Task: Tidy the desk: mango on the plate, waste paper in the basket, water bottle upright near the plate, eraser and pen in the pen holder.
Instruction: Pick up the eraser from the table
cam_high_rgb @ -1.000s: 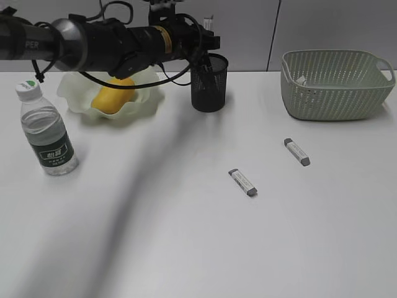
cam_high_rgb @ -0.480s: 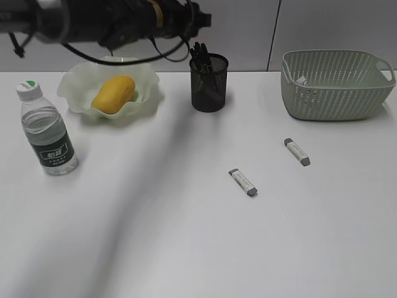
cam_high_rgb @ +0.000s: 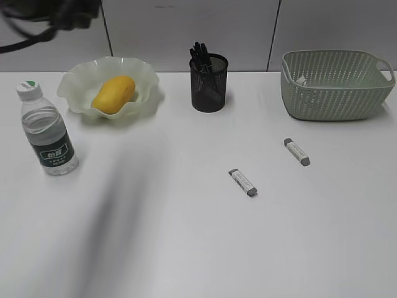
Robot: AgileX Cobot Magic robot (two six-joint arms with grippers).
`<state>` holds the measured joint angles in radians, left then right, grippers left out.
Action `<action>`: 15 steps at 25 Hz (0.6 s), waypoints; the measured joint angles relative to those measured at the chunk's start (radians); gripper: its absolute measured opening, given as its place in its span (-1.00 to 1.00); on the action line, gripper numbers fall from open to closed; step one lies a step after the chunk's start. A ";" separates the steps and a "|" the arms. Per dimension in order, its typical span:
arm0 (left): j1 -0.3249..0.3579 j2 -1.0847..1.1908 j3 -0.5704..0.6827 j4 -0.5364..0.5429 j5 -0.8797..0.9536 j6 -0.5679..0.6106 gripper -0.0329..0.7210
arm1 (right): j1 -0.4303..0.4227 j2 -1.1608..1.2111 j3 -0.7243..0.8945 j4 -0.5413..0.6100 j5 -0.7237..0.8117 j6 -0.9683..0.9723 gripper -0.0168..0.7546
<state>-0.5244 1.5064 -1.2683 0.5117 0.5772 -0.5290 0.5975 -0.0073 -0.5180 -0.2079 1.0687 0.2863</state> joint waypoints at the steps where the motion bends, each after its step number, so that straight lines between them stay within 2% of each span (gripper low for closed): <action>1: 0.000 -0.092 0.066 -0.021 0.029 0.008 0.07 | 0.000 0.000 0.000 0.000 0.000 0.000 -0.21; 3: 0.000 -0.264 0.206 -0.055 0.117 0.024 0.07 | 0.000 0.000 0.000 -0.004 0.000 0.000 -0.21; 7: 0.000 -0.611 0.407 -0.155 0.325 0.095 0.07 | 0.000 0.000 0.000 -0.006 0.000 0.000 -0.21; 11: 0.000 -0.936 0.527 -0.291 0.422 0.243 0.07 | 0.000 0.000 0.000 -0.008 -0.001 0.000 -0.21; 15: 0.000 -1.164 0.616 -0.355 0.471 0.350 0.05 | 0.000 0.000 0.000 -0.008 -0.001 0.000 -0.21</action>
<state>-0.5244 0.3419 -0.6526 0.1572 1.0480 -0.1789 0.5975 -0.0073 -0.5180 -0.2154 1.0675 0.2863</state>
